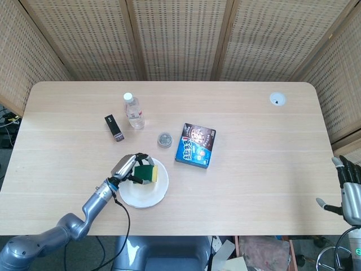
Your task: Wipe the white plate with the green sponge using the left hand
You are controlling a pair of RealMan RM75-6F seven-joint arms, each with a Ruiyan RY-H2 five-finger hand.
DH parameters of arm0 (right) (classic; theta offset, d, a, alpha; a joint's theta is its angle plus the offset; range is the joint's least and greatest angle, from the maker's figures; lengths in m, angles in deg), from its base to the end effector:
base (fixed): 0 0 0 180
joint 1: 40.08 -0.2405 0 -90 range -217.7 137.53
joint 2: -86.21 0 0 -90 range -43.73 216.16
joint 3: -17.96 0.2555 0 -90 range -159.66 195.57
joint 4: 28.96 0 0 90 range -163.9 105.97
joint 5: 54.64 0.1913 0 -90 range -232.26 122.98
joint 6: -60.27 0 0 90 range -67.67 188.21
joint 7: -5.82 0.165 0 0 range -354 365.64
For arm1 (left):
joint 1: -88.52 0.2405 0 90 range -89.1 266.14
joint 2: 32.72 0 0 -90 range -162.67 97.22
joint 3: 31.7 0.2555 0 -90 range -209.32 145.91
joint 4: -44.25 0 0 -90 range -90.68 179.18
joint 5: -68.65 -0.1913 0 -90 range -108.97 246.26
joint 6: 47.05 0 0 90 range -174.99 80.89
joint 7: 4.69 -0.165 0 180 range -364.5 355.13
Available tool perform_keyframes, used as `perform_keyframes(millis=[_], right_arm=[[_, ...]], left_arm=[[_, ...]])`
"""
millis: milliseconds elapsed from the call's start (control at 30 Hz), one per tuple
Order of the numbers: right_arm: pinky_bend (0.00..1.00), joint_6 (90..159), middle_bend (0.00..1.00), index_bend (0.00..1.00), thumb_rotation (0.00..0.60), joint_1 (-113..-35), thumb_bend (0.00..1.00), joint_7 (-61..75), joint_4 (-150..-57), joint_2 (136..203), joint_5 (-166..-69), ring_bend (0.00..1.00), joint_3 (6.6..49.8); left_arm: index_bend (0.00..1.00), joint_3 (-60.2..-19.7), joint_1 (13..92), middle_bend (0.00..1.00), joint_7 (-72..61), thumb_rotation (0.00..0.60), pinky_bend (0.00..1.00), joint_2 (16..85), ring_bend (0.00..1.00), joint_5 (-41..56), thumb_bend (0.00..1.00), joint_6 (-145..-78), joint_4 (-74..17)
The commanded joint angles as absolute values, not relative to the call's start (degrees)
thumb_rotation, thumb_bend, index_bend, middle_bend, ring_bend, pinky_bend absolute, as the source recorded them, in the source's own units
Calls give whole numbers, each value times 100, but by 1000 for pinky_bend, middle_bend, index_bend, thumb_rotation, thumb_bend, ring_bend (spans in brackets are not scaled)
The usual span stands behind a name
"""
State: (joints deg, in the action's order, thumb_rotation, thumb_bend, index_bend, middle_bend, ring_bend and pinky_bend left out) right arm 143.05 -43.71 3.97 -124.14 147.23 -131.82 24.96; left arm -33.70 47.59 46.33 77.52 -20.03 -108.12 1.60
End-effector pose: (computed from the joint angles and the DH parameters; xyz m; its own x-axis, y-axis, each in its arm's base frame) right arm -0.3198 -0.2052 0.2034 0.4072 0.0175 0.9132 -0.9037 0.1524 0.4001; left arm -0.1794 0.3549 -0.0829 -0.1745 0.4862 0.8562 0.9033 -0.2670 0.3358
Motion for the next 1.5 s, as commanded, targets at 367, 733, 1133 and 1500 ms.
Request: perform_keyframes(millis=[367, 733, 1133, 1500], right_arm=[[0, 14337, 0, 0, 600, -4356, 0, 407, -12441, 14700, -13208, 0, 2492], [0, 14318, 0, 0, 600, -4362, 0, 432, -12426, 14695, -13177, 0, 2508], [0, 14345, 0, 0, 600, -4346, 0, 484, -12453, 14665, -13198, 0, 2510], [0, 14355, 0, 0, 600, -4343, 0, 435, -12489, 14666, -13220, 0, 2494]], left_arm=[[533, -3291, 4925, 458, 4553, 600, 438, 7735, 331, -1803, 45, -10468, 176], [533, -3228, 4950, 458, 4740, 600, 438, 8092, 331, -1826, 45, -10302, 728], [533, -3479, 4793, 459, 4740, 600, 438, 7715, 331, -1934, 44, -10802, 155], [533, -3571, 4568, 458, 3984, 600, 438, 7793, 331, -1772, 45, -10345, -183]])
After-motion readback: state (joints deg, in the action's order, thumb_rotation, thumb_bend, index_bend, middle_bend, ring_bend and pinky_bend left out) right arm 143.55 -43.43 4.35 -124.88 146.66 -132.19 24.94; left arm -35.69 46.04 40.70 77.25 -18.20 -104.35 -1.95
